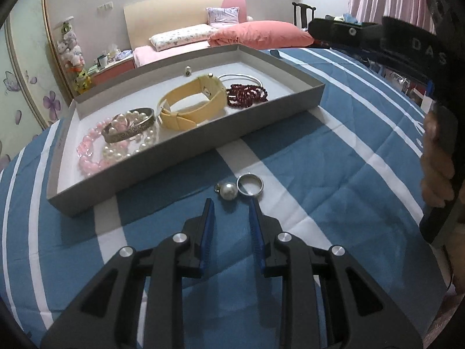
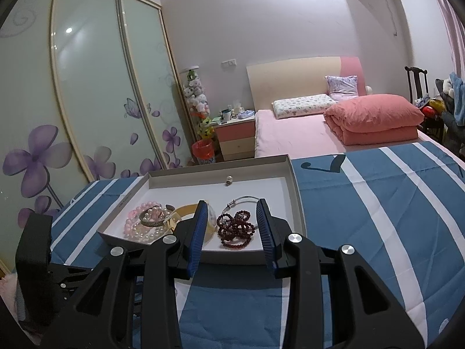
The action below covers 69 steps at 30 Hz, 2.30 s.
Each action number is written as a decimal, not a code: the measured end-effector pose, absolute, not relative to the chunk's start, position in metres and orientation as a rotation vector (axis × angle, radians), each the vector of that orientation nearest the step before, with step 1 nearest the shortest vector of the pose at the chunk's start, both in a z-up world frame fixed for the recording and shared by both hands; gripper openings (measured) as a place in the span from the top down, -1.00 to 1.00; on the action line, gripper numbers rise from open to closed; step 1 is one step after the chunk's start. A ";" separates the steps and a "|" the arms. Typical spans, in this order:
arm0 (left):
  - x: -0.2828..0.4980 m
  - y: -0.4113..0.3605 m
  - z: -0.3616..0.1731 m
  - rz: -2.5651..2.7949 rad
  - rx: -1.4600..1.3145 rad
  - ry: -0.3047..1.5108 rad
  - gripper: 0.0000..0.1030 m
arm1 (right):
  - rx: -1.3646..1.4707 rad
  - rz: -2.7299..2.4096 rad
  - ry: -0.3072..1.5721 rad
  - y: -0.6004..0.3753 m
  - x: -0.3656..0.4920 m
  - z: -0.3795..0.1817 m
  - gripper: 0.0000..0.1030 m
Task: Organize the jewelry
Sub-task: 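Withdraw both tools toward the pearl stud and silver ring, then grasp the pearl stud with the left tool while the right tool approaches the silver ring, then grasp the silver ring with the right tool while the left tool lifts the stud, then carry the stud and ring in both tools over the tray and lower them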
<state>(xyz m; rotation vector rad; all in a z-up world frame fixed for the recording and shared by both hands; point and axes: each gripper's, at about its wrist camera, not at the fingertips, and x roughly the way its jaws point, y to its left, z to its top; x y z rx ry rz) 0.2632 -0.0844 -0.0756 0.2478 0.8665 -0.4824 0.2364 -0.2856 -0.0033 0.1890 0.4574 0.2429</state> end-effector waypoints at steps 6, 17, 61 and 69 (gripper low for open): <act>0.275 -0.087 -0.077 -0.447 0.239 0.871 0.49 | 0.193 0.243 0.459 -0.287 0.237 -0.004 0.29; 0.286 -0.093 -0.076 -0.429 0.244 0.868 0.70 | 0.193 0.241 0.481 -0.286 0.239 -0.010 0.29; 0.253 0.045 -0.052 -0.114 0.009 0.830 0.70 | 0.045 0.215 0.710 -0.259 0.213 -0.022 0.56; 0.222 0.037 -0.009 -0.069 0.018 0.632 0.70 | 0.043 0.210 0.459 -0.250 0.188 0.020 0.56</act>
